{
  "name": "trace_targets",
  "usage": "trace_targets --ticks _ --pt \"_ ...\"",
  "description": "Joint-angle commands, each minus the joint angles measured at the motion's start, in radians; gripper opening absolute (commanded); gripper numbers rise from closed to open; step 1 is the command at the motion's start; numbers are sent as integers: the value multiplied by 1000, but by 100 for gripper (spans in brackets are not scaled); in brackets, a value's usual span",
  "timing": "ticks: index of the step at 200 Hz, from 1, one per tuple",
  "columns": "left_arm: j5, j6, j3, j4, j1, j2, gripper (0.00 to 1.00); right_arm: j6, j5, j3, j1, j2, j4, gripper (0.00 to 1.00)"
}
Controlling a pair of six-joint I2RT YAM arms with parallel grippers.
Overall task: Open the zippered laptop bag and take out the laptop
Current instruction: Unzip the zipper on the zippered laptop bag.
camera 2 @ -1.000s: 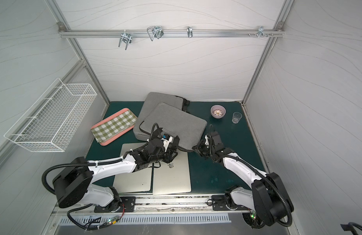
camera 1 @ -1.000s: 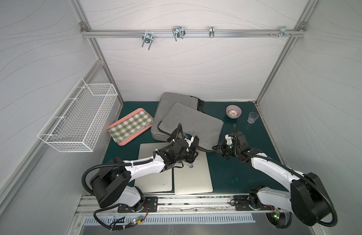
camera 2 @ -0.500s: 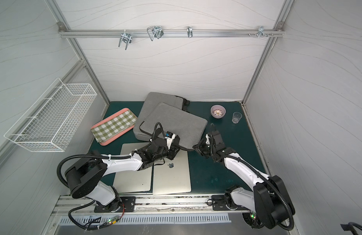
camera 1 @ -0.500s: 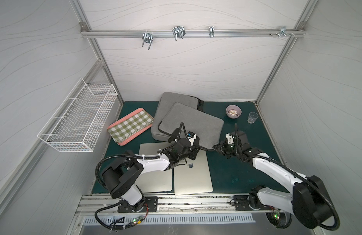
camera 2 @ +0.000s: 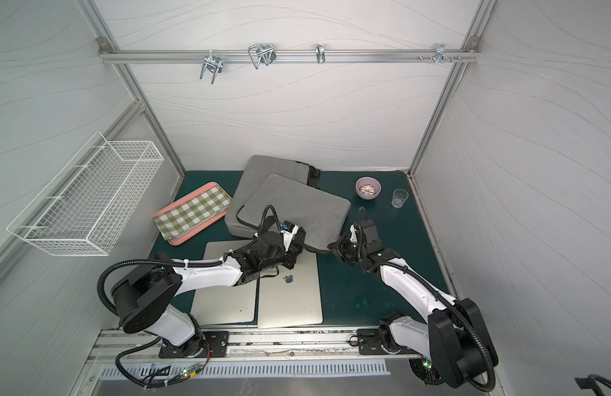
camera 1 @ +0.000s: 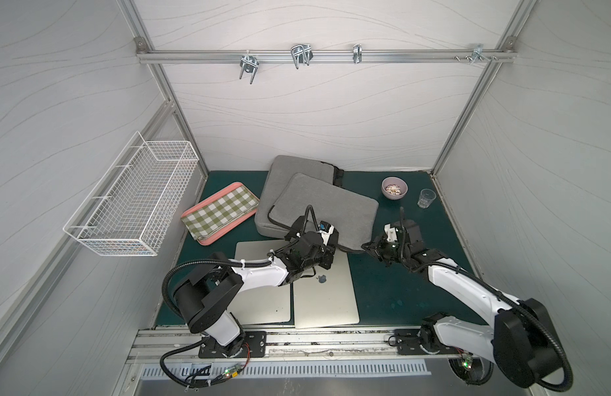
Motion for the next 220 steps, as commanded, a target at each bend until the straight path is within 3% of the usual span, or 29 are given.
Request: trace_targets --ticks 1,50,84,220 --pt "11 34 8 -3 4 -31 3 2 -16 1 -11 -45 45 0" --pt "-7 43 16 -92 3 -40 0 -3 -14 -4 -23 -50 45 0" --pt "-62 65 54 -261 31 -72 0 -34 4 -3 -31 -64 11 0" --pt "-99 196 178 -644 326 -223 0 -269 41 42 -84 -49 -142 0"
